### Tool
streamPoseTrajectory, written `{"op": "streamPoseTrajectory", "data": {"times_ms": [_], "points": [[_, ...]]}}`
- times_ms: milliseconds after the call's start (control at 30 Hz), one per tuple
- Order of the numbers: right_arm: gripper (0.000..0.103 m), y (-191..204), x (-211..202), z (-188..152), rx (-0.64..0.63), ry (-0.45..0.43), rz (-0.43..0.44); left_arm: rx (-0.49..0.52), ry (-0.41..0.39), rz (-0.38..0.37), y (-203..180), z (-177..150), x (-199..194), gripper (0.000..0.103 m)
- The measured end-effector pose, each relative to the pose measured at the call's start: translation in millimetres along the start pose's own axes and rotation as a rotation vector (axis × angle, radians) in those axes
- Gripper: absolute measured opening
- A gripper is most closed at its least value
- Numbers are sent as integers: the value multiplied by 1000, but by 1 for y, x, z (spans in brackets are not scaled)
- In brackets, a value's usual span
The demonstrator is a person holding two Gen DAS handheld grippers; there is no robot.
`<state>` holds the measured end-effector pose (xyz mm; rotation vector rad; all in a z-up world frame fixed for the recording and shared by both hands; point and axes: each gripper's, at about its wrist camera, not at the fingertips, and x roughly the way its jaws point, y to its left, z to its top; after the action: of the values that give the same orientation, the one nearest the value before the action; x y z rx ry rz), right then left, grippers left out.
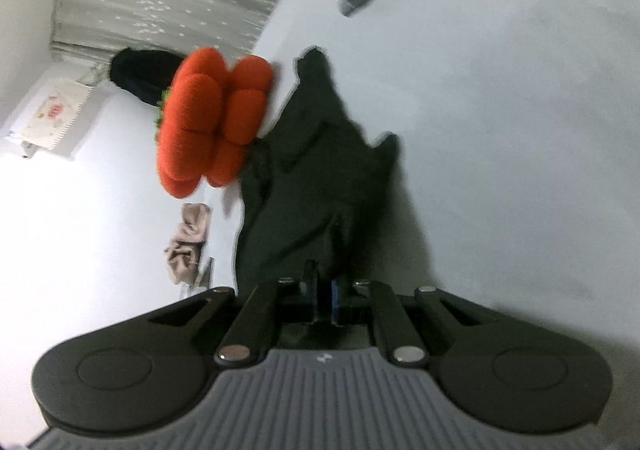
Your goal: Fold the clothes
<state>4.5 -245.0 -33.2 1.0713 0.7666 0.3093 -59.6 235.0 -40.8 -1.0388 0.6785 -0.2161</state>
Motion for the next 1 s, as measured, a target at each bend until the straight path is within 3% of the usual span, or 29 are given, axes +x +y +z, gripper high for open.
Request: {"op": "streamPoseTrajectory", "data": {"times_ms": [200, 367, 633, 733, 800, 867, 933, 1000], "points": [[8, 24, 4, 19, 3, -52, 65, -3, -25, -68, -28, 29, 13, 3], [8, 45, 17, 49, -18, -107, 85, 14, -45, -76, -56, 61, 46, 3], [8, 41, 67, 105, 15, -154, 32, 19, -97, 40, -76, 111, 131, 4], [16, 27, 91, 124, 55, -166, -9, 64, -128, 123, -77, 121, 157, 7], [17, 16, 102, 135, 87, -182, -48, 91, -148, 168, -77, 127, 170, 25], [22, 6, 107, 143, 123, -194, -71, 105, -155, 171, -77, 130, 172, 36], [38, 1, 106, 146, 132, -211, -86, 139, -160, 153, -79, 129, 166, 40], [41, 4, 102, 143, 91, -213, -91, 194, -140, 148, -80, 125, 163, 42]]}}
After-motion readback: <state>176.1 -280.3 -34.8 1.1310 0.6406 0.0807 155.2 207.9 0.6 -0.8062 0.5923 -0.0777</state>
